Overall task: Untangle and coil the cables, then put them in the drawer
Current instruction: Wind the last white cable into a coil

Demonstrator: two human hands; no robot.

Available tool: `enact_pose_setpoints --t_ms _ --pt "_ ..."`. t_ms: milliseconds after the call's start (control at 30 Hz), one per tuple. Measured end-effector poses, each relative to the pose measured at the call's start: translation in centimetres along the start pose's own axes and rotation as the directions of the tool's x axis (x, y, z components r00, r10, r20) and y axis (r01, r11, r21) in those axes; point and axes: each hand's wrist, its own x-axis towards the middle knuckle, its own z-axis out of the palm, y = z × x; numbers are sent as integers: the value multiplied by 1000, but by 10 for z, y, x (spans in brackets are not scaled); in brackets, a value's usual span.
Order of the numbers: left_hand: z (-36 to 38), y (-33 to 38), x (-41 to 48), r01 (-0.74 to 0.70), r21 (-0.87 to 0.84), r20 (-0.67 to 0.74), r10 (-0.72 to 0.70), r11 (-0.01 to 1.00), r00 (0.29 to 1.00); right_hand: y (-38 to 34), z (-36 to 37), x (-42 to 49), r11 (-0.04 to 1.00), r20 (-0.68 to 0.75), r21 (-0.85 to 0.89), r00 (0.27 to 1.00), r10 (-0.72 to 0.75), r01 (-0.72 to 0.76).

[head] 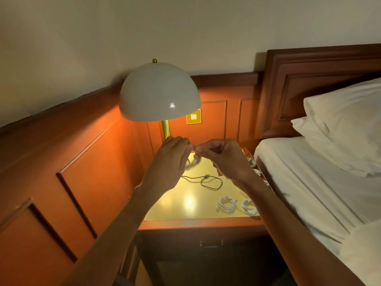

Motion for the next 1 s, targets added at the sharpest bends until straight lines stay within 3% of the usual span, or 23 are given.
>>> enact_pose_setpoints --t_ms 67,167,267,367,467,567,700,800,867,1000 --pt "0 -6 1 -91 192 -8 94 977 996 2 -4 -1 1000 28 -15 999 20 -20" --pt "3 -7 1 -207 92 58 202 974 978 7 -13 0 997 127 -75 991 39 -30" --pt "6 -4 -5 -203 -27 101 205 979 974 4 -29 2 976 289 -211 957 2 61" --pt "3 4 -9 -76 -268 249 146 960 958 2 -45 6 937 340 -276 934 -113 214" --pt "-3 21 -8 138 -519 318 41 843 947 9 -47 10 908 273 -222 916 -293 356" --pt "-8 31 0 218 -575 269 -70 789 961 24 -29 9 959 71 -36 958 -278 281" --pt "-2 32 7 186 -508 138 -134 841 981 34 3 6 975 -92 191 991 -94 110" --pt "3 27 9 195 -469 76 -180 861 981 36 15 9 961 -67 275 997 43 -23" --pt "4 24 12 222 -493 111 -192 841 975 36 18 10 934 -27 339 991 131 -114" --pt "6 13 13 291 -500 171 -237 815 956 33 18 9 915 7 369 985 174 -164"
